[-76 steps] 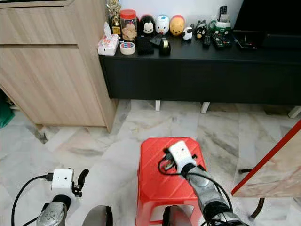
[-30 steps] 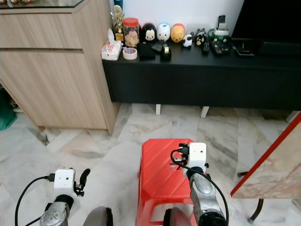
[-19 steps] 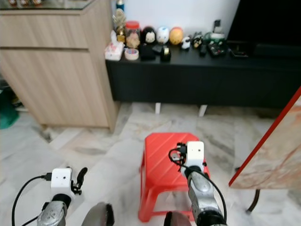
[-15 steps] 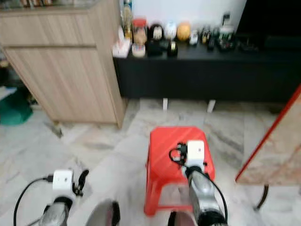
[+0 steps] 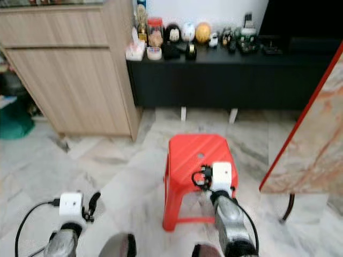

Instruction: Hang keys on a hook

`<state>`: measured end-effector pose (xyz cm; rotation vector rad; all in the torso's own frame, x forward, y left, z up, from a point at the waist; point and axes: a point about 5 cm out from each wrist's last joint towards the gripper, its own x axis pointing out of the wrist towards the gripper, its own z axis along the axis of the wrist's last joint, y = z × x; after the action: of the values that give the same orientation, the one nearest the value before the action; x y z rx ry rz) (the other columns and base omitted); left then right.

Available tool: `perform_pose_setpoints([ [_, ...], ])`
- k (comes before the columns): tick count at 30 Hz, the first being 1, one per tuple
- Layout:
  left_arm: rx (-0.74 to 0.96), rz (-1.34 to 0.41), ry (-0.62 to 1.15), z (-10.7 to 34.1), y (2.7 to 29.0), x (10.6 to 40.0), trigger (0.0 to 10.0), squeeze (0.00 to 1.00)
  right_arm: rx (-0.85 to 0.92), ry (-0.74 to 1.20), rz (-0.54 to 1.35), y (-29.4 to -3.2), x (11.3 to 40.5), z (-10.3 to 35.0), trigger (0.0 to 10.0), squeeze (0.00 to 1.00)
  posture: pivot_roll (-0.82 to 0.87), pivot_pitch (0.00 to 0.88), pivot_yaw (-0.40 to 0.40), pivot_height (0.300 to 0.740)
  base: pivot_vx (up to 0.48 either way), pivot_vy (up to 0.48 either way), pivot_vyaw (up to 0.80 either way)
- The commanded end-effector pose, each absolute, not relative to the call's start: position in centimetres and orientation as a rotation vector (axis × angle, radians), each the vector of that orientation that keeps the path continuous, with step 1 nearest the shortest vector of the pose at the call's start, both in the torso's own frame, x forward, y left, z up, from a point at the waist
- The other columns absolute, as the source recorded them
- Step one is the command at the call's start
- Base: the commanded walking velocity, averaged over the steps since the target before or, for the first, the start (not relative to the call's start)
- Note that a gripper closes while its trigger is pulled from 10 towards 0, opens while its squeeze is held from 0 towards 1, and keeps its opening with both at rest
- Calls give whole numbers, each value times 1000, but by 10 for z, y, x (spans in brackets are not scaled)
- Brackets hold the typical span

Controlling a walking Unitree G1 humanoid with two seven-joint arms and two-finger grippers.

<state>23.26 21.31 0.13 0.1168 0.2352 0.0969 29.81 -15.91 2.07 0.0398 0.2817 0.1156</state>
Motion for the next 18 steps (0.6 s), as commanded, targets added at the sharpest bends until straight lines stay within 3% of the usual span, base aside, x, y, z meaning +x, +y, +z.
perform_pose_setpoints([
  [1,113,101,234,2,215,234,10000,0,33,250,132,-156,305,29,10000,0,51,19,-37,671,0,0,0],
  [12,113,96,224,5,215,236,10000,0,58,229,157,-152,311,38,10000,0,53,16,-39,740,0,0,0],
  [18,114,87,194,11,214,241,10000,0,70,197,175,-146,316,46,10000,0,54,12,-37,740,0,0,0],
])
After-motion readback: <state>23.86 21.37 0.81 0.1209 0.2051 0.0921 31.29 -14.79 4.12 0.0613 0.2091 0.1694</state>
